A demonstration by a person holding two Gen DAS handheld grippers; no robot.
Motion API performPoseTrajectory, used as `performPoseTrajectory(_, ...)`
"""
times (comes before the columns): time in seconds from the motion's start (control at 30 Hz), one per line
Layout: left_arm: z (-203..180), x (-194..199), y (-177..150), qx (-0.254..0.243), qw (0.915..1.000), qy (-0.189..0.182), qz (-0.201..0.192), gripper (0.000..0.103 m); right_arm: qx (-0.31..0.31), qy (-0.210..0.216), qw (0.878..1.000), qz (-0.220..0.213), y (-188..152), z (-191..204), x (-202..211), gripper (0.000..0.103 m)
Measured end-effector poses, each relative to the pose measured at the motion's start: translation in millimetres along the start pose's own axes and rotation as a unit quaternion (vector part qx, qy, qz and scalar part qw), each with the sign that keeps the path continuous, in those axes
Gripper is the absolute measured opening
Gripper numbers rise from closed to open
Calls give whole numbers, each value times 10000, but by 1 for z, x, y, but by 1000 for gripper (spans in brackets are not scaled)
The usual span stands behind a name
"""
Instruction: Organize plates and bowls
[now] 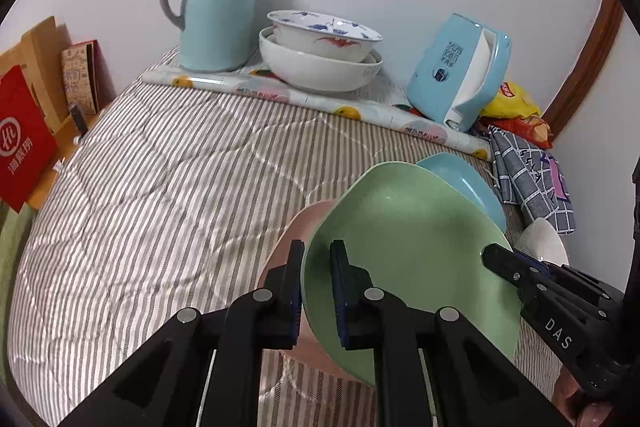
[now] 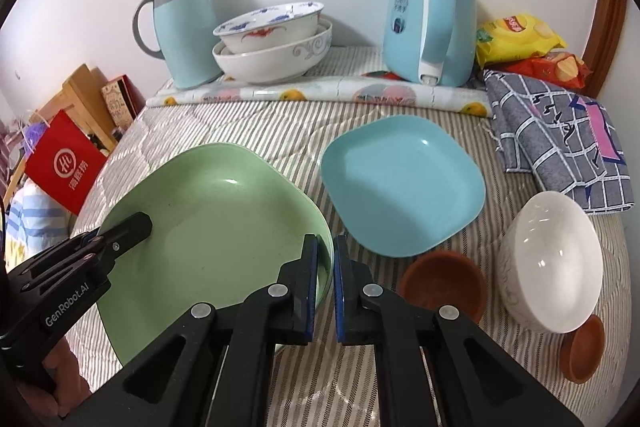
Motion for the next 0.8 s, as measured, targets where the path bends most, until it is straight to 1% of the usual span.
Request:
performPoseTrajectory(0.2,12,-9,-8,121,9998,125,90,13,171,-28,9998,75,-4,11,-13,7)
performPoseTrajectory(0.37,23,-21,-13,175,9993,255,187,13,224,61,9995,231,-8,16,-31,7)
performPoseTrajectory(0.47,25,-28,-14,163,9991,298,238,13,275,9,9992,275,-8,20,-38,7)
performPoseTrajectory(0.67,24,-33,-14,83,9992,329,204,13,348,-81,9990,271,-5,22,-45,8)
performPoseTrajectory(0.8,24,-36,-16,75,9992,326,209,13,386,-158,9985,343,-7,21,-52,9)
Point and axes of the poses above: each gripper's, at about its wrist camera, not at the fingertips, and x roughly against the way its jaws point, z to its left, y to its top, the point moved 1 cm from there along -x, roughly the way its jaws point, and after that the axes turned 6 degrees about x, right-handed, at the moved point
